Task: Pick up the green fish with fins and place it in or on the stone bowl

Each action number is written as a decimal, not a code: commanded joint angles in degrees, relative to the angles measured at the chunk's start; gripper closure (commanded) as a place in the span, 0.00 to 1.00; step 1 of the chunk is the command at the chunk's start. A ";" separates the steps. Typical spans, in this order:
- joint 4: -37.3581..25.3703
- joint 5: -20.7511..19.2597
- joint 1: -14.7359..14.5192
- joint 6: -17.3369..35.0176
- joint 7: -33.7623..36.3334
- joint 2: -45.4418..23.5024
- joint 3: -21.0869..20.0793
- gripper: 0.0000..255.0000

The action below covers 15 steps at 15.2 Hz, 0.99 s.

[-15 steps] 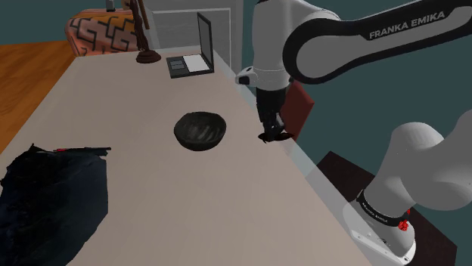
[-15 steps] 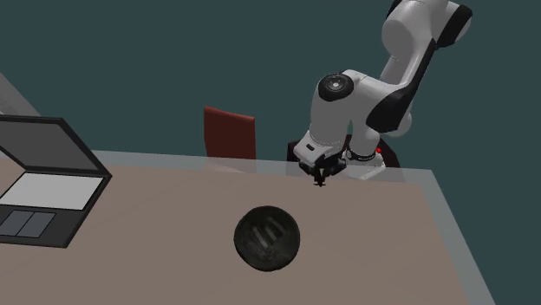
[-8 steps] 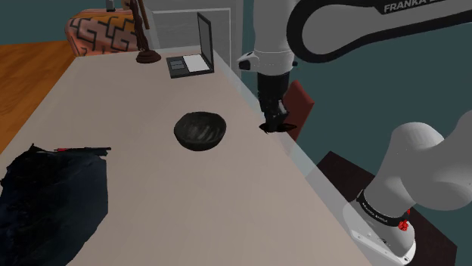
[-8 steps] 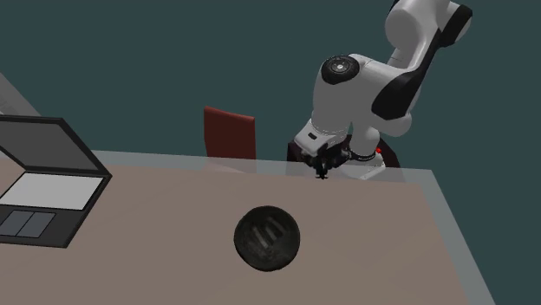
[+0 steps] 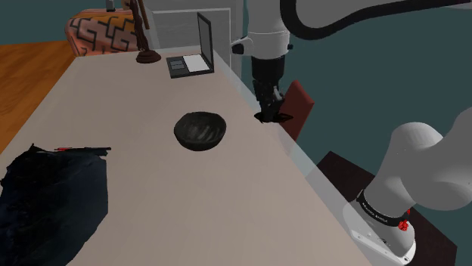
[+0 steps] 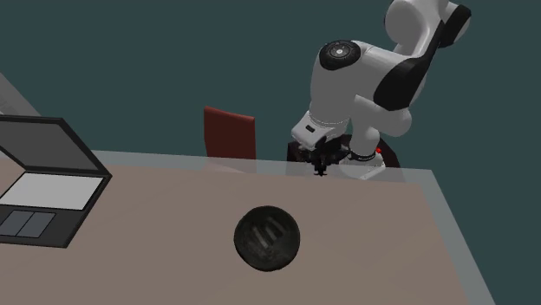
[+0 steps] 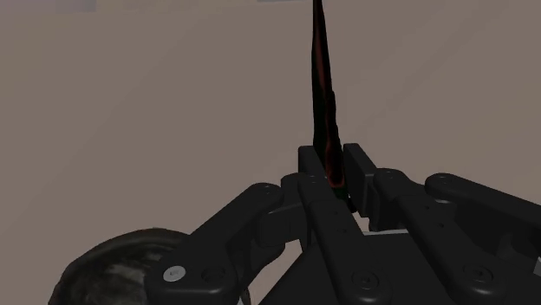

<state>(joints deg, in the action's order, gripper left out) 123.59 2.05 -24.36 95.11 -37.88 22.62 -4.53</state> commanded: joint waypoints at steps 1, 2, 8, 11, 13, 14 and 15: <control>-3.71 -0.17 0.05 0.17 0.32 -3.96 -0.24 1.00; -5.94 -0.30 0.07 0.26 0.52 -6.28 -0.39 1.00; -21.10 -1.35 -0.02 -0.86 1.78 -20.36 -1.14 1.00; -30.15 -2.04 -0.28 -2.57 2.42 -27.73 -1.40 1.00; -36.98 -2.56 -0.57 -4.23 2.82 -32.93 -1.53 1.00; -40.72 -2.83 -0.75 -5.24 3.01 -35.66 -1.58 1.00; -44.72 -3.11 -0.96 -6.41 3.18 -38.51 -1.61 1.00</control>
<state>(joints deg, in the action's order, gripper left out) 82.66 -0.81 -25.13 89.82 -34.90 -13.23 -6.08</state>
